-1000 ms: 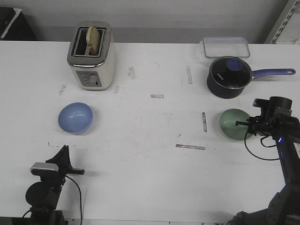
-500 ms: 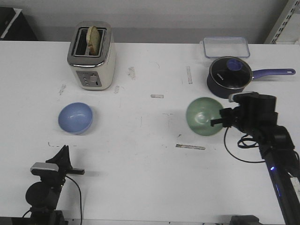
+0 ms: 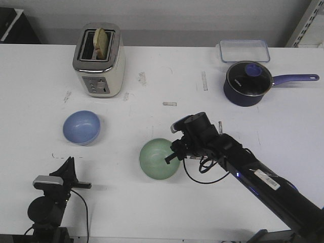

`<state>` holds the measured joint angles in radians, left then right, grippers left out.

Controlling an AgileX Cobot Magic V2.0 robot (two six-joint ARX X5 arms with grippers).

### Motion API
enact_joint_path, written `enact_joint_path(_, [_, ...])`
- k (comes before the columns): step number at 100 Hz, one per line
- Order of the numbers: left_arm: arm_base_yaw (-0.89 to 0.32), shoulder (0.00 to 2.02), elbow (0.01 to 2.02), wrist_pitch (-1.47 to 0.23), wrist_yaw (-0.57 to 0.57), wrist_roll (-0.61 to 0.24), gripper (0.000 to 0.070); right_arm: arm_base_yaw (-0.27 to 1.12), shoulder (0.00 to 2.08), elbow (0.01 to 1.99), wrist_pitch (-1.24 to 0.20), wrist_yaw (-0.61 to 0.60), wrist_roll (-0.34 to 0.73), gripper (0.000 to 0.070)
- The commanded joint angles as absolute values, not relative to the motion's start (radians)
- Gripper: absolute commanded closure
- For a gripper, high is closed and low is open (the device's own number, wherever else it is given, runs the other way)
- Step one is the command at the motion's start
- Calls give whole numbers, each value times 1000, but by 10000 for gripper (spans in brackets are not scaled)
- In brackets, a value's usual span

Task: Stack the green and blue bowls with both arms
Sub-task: 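Slide the green bowl with the right gripper toward the table center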

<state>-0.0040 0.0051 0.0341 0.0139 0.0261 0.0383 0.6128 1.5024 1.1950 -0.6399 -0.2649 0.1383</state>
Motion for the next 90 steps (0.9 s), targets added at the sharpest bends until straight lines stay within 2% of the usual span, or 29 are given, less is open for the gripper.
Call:
enact_joint_path(1, [-3, 3, 14, 24, 26, 37, 699, 628, 1542, 1208, -632, -232, 155, 699])
enact_joint_path(54, [-3, 3, 14, 24, 26, 37, 699, 635, 1647, 1208, -627, -208, 101, 684])
enact_joint_path(60, [-3, 3, 14, 24, 26, 37, 699, 635, 1647, 1208, -628, -215, 101, 598])
enact_joint_path(69, [-3, 3, 14, 24, 26, 37, 699, 635, 1644, 1208, -629, -237, 101, 342])
enact_joint_path(74, [-3, 3, 14, 25, 26, 37, 699, 634, 1642, 1212, -629, -239, 101, 244])
enact_joint_path(77, [-3, 3, 14, 25, 26, 37, 699, 633, 1639, 1216, -630, -238, 102, 223])
enact_joint_path(90, [-3, 3, 14, 25, 26, 37, 699, 623, 1605, 1251, -634, -236, 101, 223])
